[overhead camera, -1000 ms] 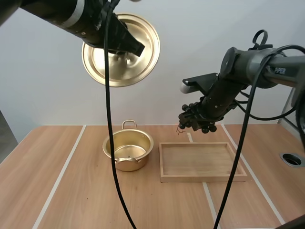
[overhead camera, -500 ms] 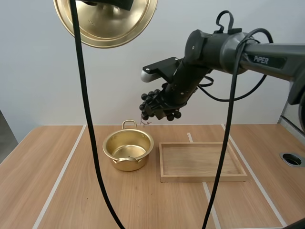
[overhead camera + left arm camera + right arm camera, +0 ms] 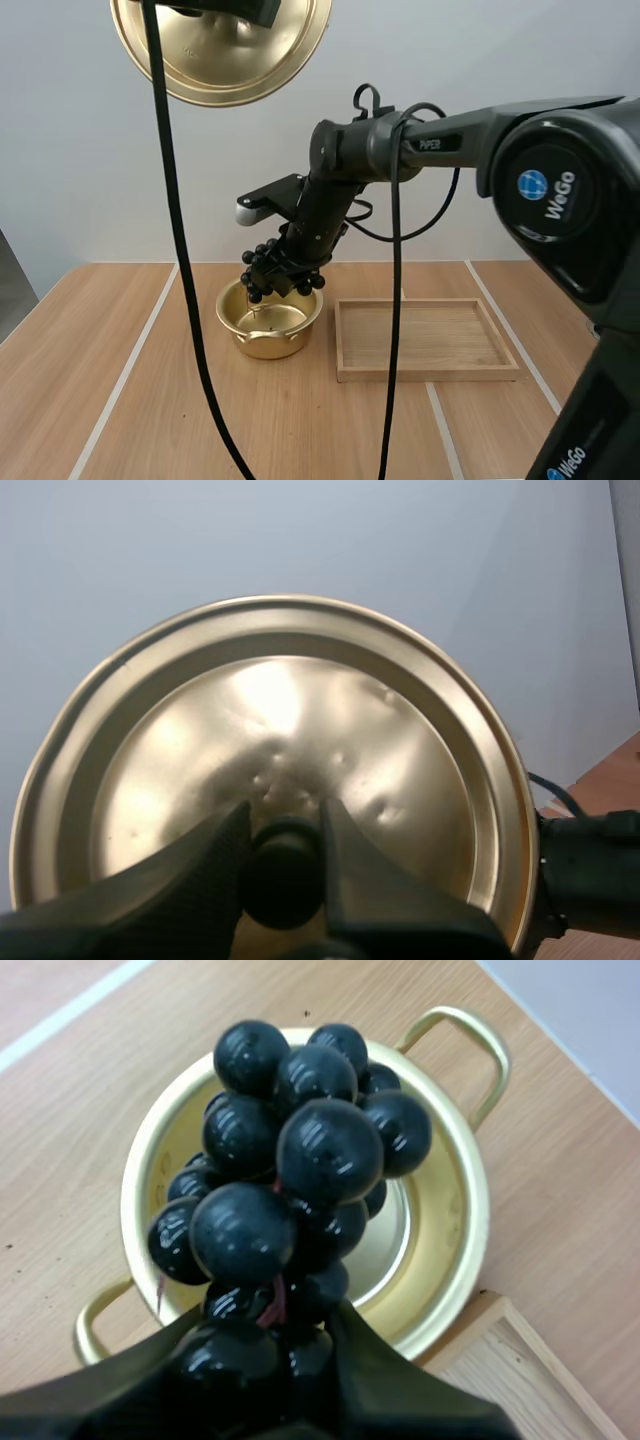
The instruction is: Open the pot, put the grape inside, and close it
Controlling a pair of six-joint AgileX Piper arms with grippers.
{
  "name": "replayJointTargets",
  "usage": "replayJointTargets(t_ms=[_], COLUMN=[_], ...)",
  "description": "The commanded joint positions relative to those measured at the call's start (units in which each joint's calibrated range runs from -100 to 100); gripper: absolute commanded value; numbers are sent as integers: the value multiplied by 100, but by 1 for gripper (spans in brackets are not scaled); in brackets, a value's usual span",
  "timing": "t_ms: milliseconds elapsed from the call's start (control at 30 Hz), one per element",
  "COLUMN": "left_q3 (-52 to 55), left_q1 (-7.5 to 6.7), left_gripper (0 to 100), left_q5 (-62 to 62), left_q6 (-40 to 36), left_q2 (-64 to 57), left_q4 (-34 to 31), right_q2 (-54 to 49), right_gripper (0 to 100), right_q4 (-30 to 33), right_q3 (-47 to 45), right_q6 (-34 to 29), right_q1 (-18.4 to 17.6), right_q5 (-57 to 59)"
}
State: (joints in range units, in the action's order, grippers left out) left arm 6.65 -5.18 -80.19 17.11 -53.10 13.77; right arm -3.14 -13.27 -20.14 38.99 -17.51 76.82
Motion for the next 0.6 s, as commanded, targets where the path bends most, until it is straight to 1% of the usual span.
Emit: replayJointTargets(t_ms=[0,200,367,567], left_q3=[-62,-62,-62,-62], left_q1=[-10,-10,-10,-10], left_gripper=[0,0,0,0], left_q5=[62,62,62,62], left_q6=[-87,-87,-96,-96], left_q2=[-32,-32,-20,-20], left_q4=[-119,-119,-120,-120], right_q2=[225,618,841,1102], right_gripper=[0,0,0,0], right_q4=[0,-20,-73,-578], right_q3=[49,49,49,49], right_q6=[-19,25,47,355], right_q1=[-4,-4,-4,-4], right_q5=[-343,-1048,-1385,-1556])
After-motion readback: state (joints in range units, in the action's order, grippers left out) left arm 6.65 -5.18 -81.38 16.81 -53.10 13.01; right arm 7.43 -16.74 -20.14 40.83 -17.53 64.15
